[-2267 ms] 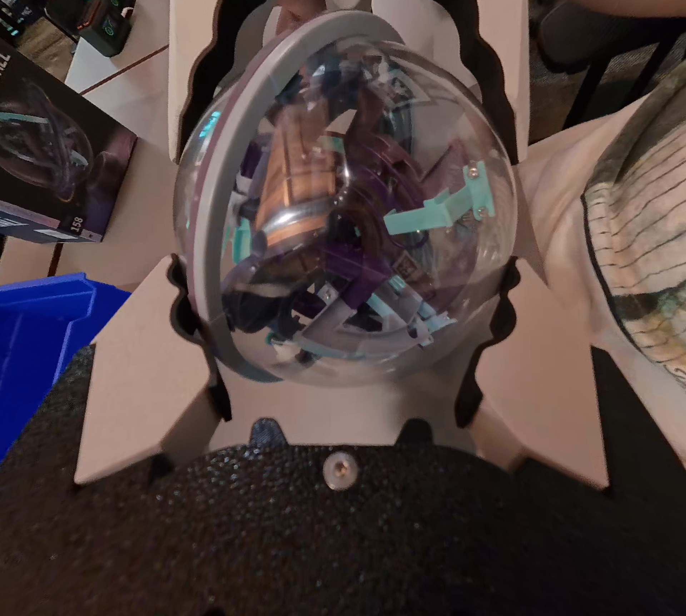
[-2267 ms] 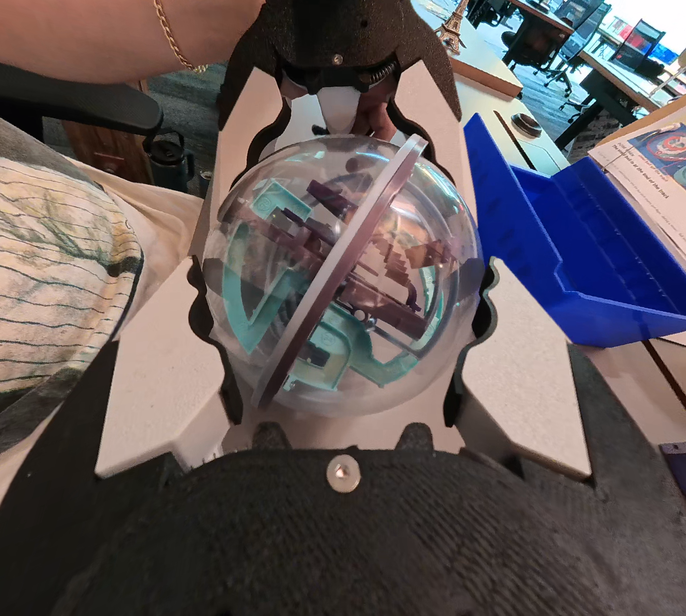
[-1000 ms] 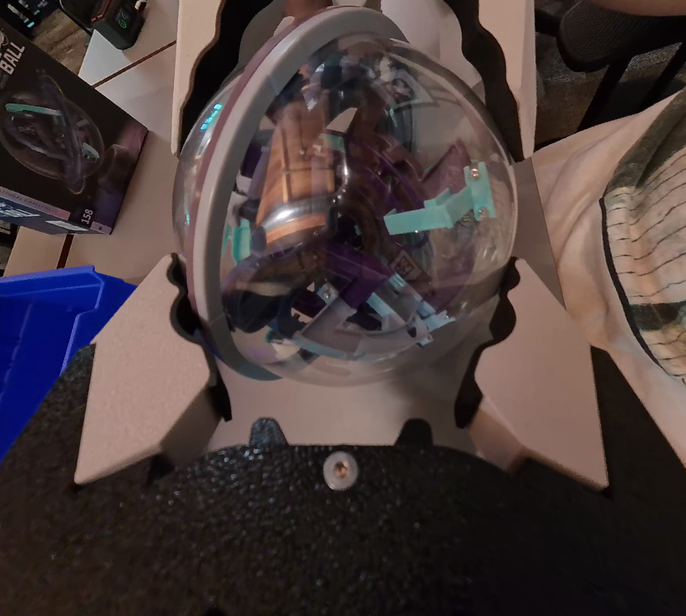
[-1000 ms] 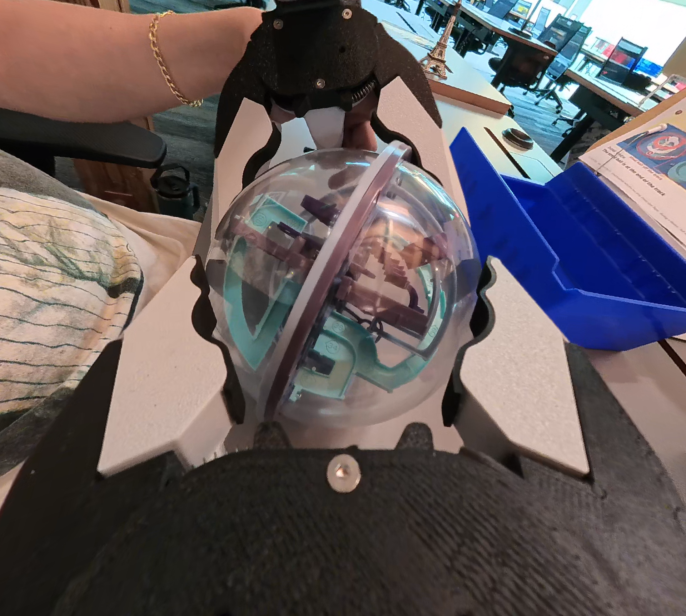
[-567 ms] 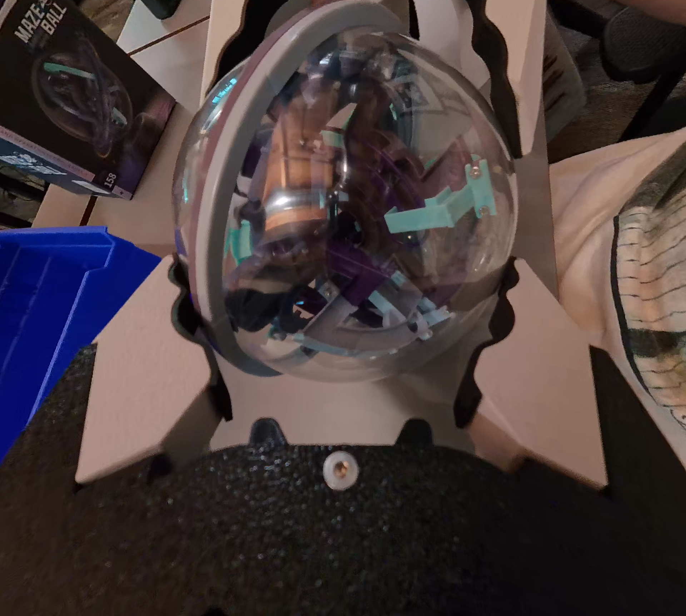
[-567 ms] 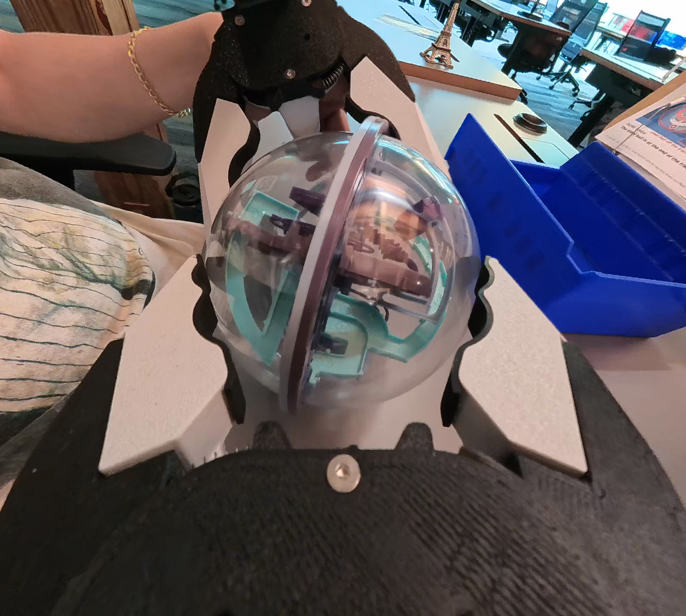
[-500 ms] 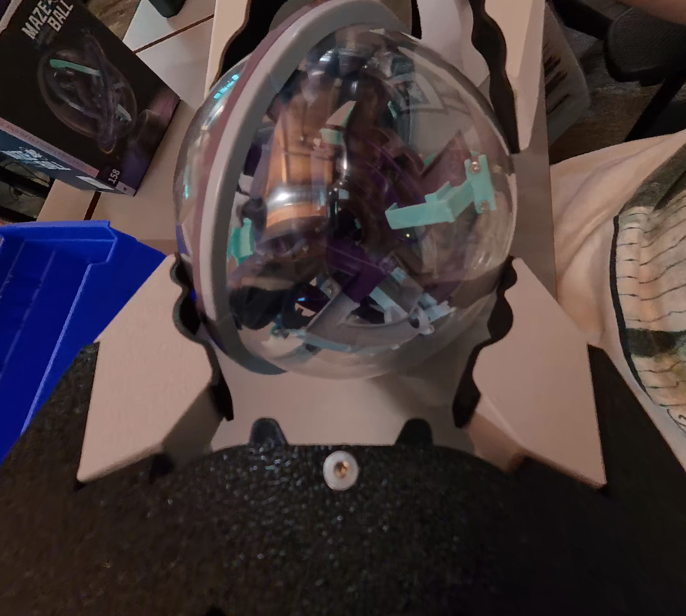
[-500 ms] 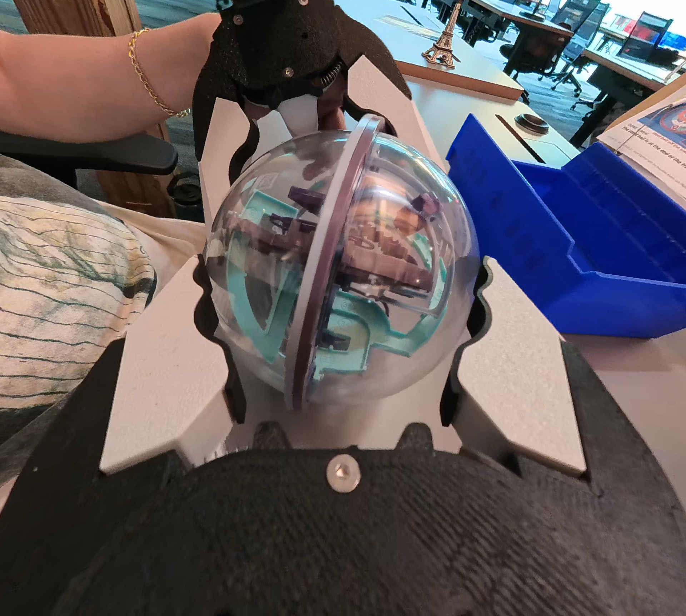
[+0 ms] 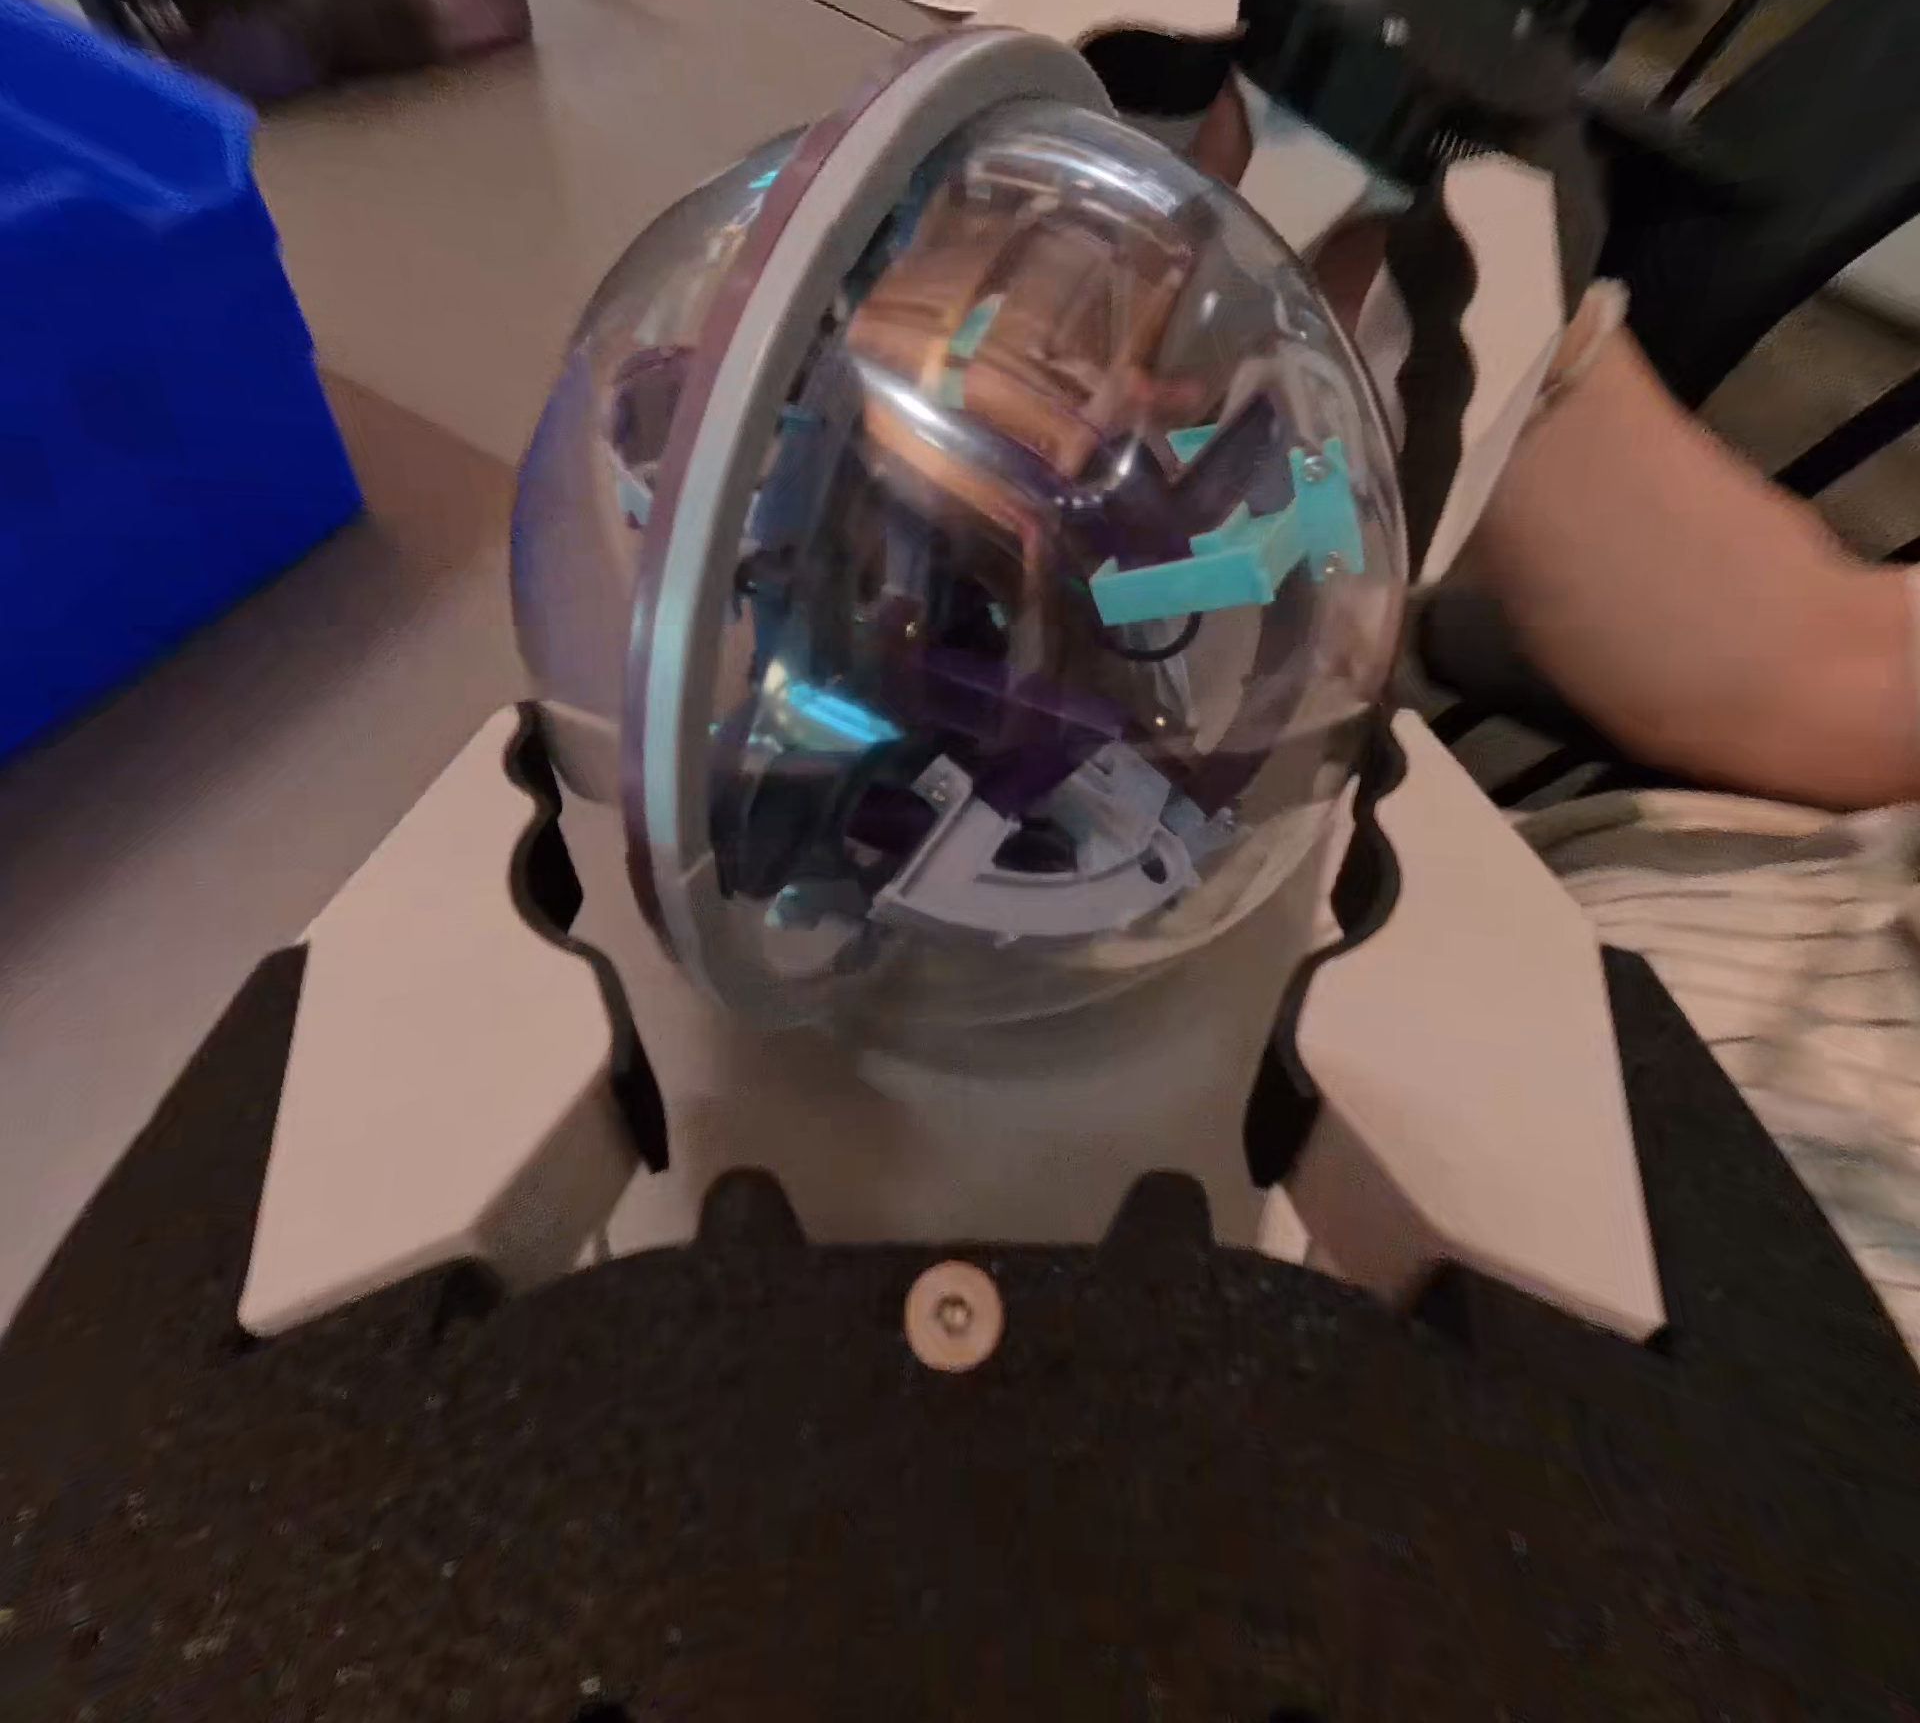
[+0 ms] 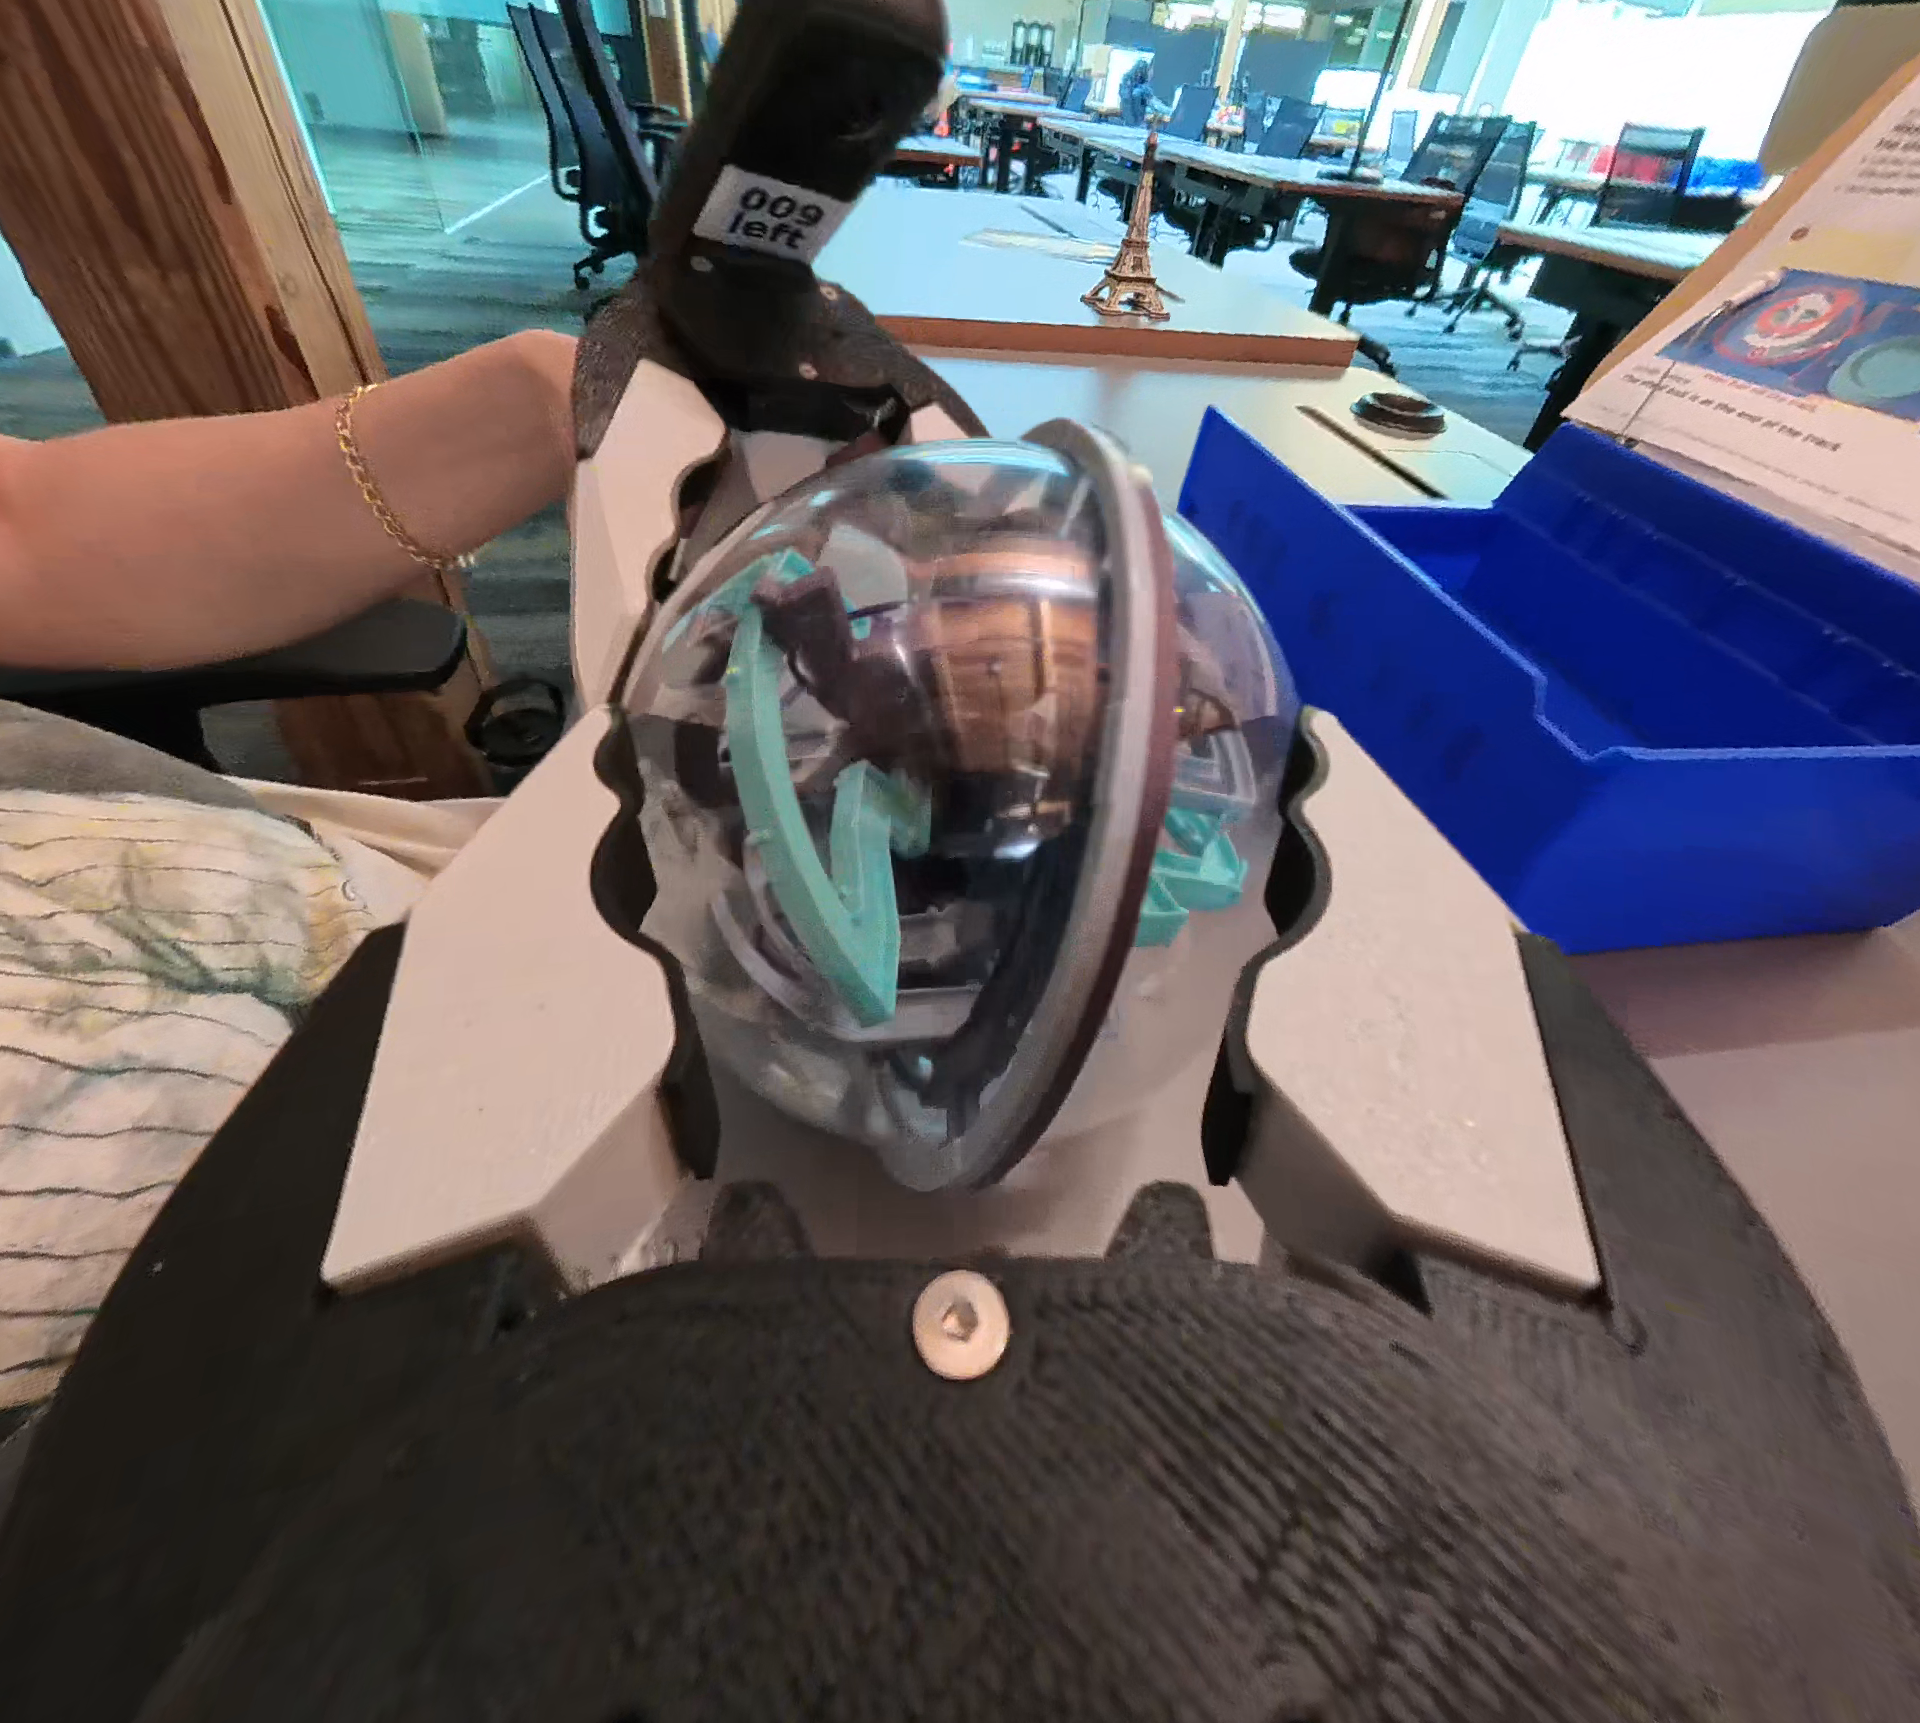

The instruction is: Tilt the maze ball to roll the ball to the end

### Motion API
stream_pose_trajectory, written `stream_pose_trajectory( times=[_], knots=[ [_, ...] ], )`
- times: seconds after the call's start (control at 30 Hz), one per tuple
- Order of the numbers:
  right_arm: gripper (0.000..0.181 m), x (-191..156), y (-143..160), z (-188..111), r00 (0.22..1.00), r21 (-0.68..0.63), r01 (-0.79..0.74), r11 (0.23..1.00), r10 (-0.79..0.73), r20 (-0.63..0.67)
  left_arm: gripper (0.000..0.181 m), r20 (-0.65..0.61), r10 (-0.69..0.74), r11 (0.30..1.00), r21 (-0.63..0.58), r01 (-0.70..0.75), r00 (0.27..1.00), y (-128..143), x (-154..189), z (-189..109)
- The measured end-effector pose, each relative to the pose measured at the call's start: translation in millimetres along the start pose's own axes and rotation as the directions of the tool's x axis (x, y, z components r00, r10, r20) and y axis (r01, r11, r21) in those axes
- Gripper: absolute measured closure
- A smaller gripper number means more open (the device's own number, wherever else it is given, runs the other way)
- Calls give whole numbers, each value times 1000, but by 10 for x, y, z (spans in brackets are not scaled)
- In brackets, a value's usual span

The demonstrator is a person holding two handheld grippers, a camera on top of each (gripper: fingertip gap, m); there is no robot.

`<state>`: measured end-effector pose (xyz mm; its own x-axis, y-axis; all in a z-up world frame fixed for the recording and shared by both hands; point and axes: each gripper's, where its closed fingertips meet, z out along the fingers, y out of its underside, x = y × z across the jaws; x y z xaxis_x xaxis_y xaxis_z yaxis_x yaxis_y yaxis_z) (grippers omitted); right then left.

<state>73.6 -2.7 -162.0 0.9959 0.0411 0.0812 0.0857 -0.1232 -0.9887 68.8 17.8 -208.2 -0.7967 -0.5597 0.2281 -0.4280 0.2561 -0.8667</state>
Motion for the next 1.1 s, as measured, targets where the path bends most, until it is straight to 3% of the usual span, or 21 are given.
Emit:
stream_pose_trajectory(
  times=[0.1, 0.23, 0.33, 0.4, 0.53, 0.7, 0.83, 0.97, 1.1],
  knots=[
    [50, -42, 93, 43, 999, -36, -19, 999, 20, 29, 37, -103, -207, 978, 15, 210, 973, 37, 57, 28],
    [50, -96, 30, 51, 998, -4, -31, 1000, 31, 62, 37, -167, -292, 955, 8, 298, 942, 105, 151, 46],
    [54, -153, -43, 38, 993, 36, -64, 997, 60, 103, 39, -204, -347, 938, -102, 332, 915, 246, 284, 42],
    [58, -149, -82, 35, 988, 59, -111, 992, 103, 118, 41, -198, -331, 942, -129, 311, 923, 304, 316, 42],
    [74, -35, -128, -7, 975, 115, -206, 972, 193, 110, 42, -143, -219, 975, -69, 211, 965, 266, 210, 10],
    [75, 71, -103, -11, 964, 151, -259, 954, 247, 96, 40, -40, -6, 1000, 22, 7, 999, 182, 86, 20],
    [64, 117, -71, 32, 951, 141, -307, 941, 298, 83, 40, -75, -141, 990, 20, 143, 987, 159, 98, 60],
    [39, 47, 10, 141, 985, 97, -170, 981, 165, 54, 40, -138, -319, 946, 16, 325, 938, 160, 117, 80],
    [32, 10, 23, 196, 992, 78, -116, 990, 112, 51, 41, -202, -435, 897, -15, 441, 877, 189, 157, 61]
  ],
)
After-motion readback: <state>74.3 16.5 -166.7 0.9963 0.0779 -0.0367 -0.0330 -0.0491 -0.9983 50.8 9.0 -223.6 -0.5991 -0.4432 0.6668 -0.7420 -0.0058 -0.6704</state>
